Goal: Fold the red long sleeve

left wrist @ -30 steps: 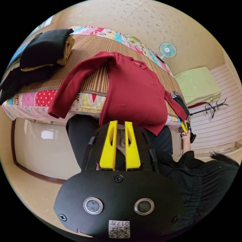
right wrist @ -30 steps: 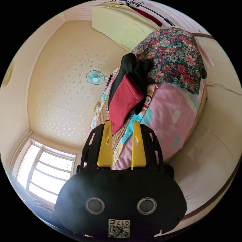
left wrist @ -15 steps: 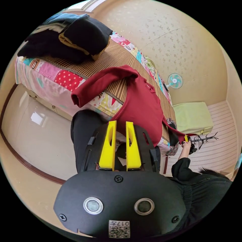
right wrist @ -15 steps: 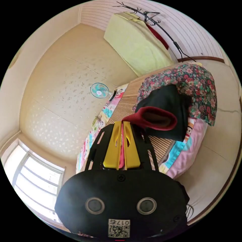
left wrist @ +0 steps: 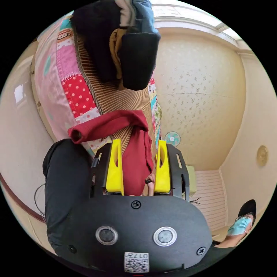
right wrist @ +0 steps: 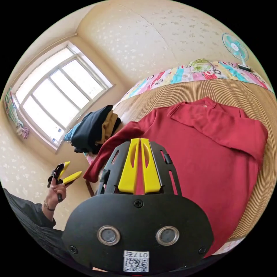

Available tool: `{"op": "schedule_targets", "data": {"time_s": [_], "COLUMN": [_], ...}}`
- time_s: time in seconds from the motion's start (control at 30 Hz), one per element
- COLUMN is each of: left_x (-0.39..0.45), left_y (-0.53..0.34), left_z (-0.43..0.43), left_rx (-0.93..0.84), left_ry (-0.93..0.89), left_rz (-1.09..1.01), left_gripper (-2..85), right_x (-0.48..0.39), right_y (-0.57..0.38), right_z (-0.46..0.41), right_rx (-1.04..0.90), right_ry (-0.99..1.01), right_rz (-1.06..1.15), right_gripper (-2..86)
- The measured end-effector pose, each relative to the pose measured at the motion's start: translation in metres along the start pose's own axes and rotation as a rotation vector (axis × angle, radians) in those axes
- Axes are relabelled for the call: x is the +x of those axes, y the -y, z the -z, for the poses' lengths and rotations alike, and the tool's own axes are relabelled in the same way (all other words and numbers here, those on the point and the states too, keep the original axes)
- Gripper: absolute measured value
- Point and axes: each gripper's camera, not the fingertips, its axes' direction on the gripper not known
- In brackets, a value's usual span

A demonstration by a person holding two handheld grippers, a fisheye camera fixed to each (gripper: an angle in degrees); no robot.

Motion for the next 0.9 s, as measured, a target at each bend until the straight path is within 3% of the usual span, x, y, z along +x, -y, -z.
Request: {"op": "schedule_targets", "data": {"time_s": [0.13, 0.4, 0.57, 0.73, 0.9], "left_x": [-0.06, -0.128, -0.091, 0.056, 0.18], "left_y": [0.035, 0.061, 0.041, 0.0, -0.038], "left_z": [-0.005, -0.023, 0.024, 0.072, 0.045], "left_rx": [-0.019, -0.04, 0.099, 0.275, 0.208], "left_ry": [-0.081, -0.184, -0.084, 0.14, 0.209], "left_rz": [0.371, 0.631, 0.334, -0.271, -0.782], "left_gripper": [19.0, 11.2, 5.3, 5.0, 5.4], "right_x": [0.018, 0.088, 0.101, 0.09, 0.073], "right_y": [-0.051, -0.079, -0.091, -0.086, 0.009], "right_z": [-0.013, -0.001, -0.014, -0.023, -0.042], "right_rx": [-0.076, -0.034, -0.023, 0.009, 0.025], "right_ry": [-0.062, -0.093, -0.151, -0.197, -0.304], "right_rz": [-0.009, -0.166, -0.147, -0.075, 0.107], "right_gripper": [1.0, 1.0, 1.3, 3.2, 8.2]}}
